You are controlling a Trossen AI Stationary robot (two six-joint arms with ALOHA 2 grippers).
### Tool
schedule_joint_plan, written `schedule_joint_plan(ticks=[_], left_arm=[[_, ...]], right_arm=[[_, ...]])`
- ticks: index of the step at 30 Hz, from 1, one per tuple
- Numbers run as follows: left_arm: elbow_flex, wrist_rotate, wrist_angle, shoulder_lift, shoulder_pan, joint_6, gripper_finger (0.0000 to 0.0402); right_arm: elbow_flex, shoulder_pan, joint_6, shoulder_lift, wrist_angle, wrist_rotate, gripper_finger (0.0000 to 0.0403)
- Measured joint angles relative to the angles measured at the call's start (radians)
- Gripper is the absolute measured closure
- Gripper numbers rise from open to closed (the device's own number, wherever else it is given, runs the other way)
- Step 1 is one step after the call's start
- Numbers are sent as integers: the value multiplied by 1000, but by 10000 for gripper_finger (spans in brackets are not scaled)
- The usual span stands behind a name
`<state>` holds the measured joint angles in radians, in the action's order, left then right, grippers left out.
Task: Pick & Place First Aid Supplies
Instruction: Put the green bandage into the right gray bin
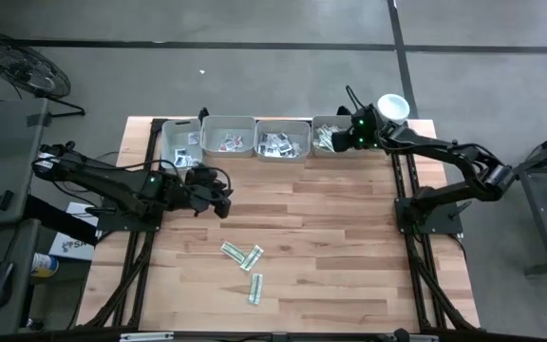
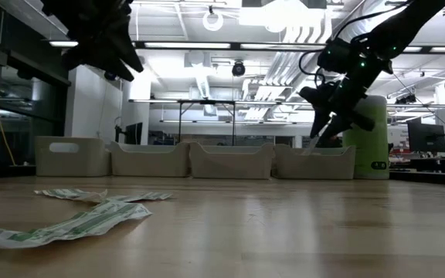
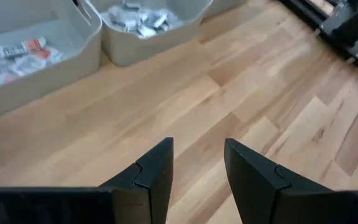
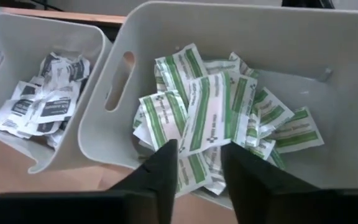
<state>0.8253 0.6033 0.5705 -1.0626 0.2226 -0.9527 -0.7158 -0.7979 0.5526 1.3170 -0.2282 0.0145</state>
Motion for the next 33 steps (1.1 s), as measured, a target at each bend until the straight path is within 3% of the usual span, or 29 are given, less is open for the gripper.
schedule_joint_plan(ticks=[7, 12, 23, 28, 33], left_arm=[[0, -78, 92, -2, 0, -72, 259], [0, -131, 179, -3, 0, -154, 259], [-4, -223, 243, -3, 0, -206, 259], [-41, -341, 226, -3, 1, -250, 259], [-135, -504, 84, -4, 1, -290, 259]], right_arm=[[0, 0, 1, -8, 30, -8, 223], [0, 0, -1, -44, 66, -9, 195], [0, 0, -10, -172, 134, -31, 190], [0, 3, -11, -243, 136, -105, 190], [-1, 37, -18, -301, 136, -137, 190]])
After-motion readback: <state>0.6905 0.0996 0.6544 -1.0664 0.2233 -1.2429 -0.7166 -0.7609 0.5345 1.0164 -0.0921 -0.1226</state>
